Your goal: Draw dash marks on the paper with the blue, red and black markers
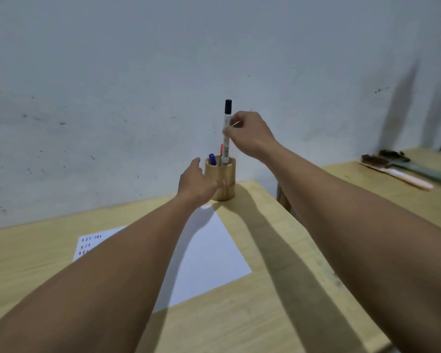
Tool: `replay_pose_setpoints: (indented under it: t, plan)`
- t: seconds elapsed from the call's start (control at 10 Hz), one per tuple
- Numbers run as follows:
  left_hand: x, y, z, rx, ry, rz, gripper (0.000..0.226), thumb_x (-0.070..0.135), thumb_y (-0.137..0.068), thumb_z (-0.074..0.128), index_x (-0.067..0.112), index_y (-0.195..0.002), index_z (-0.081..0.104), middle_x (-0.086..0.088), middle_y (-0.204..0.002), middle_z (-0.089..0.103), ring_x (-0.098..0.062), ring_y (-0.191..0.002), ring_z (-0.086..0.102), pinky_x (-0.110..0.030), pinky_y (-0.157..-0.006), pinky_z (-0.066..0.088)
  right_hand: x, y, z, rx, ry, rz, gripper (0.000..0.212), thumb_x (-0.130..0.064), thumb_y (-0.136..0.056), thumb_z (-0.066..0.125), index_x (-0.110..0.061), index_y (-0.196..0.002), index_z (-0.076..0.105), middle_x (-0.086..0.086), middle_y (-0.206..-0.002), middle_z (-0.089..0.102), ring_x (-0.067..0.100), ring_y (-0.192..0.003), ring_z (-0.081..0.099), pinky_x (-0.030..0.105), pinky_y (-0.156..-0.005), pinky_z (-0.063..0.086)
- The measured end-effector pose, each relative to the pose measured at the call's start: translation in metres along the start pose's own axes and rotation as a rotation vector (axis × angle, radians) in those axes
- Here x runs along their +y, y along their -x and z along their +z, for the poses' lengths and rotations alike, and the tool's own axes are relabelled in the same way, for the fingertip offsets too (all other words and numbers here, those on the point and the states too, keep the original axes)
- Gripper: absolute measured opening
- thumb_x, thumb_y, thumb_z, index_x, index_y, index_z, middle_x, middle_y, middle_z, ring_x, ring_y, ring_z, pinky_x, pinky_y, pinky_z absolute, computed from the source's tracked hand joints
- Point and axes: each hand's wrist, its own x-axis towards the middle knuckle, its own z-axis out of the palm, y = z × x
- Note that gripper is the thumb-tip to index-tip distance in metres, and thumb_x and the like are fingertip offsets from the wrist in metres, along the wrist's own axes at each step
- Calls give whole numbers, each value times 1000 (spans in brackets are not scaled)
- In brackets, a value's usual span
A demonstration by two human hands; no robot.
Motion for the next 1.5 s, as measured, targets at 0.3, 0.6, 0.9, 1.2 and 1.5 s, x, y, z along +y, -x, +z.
replay_pose_setpoints:
  t: [0.3, 0.6, 0.9, 1.2, 1.5]
  plan:
    - [-24, -23, 30, 9, 1, 69, 71, 42, -73, 83, 19, -133, 51, 4, -117, 62, -21, -104, 60, -34, -86, 51, 21, -18, 15, 10, -25, 21, 19, -24, -98, 63, -18, -115, 58, -6, -80, 63, 7, -64, 57, 24, -54, 38]
    - [-36, -29, 38, 53, 78, 81, 60, 31, -78, 78, 21, -131, 51, 5, -112, 63, -17, -99, 62, -37, -87, 55, 48, -22, 34, -100, 85, 84, 20, -24, -95, 64, -5, -98, 72, 1, -83, 66, 11, -69, 58, 24, -59, 44]
    - [-39, -34, 40, 61, 52, 94, 61, 33, -81, 77, 21, -133, 48, 6, -111, 61, -17, -96, 61, -33, -82, 55, 55, -22, 45, -161, 114, 73, 18, -22, -92, 73, -5, -94, 82, 3, -83, 70, 15, -83, 60, 22, -59, 41]
    - [-41, -35, 41, 65, 112, 101, 62, 28, -80, 80, 21, -134, 50, 8, -111, 61, -12, -92, 59, -16, -67, 46, 66, -14, 41, -109, 165, 20, 18, -16, -93, 67, -14, -103, 81, 2, -104, 75, 14, -94, 62, 22, -71, 43]
    - [-33, -28, 35, 41, 44, 56, 71, 32, -82, 79, 18, -142, 45, -3, -131, 61, -19, -105, 58, -27, -82, 46, 56, 0, 31, -82, 167, 6, 20, -16, -94, 62, -13, -104, 79, 2, -103, 74, 18, -92, 65, 22, -62, 44]
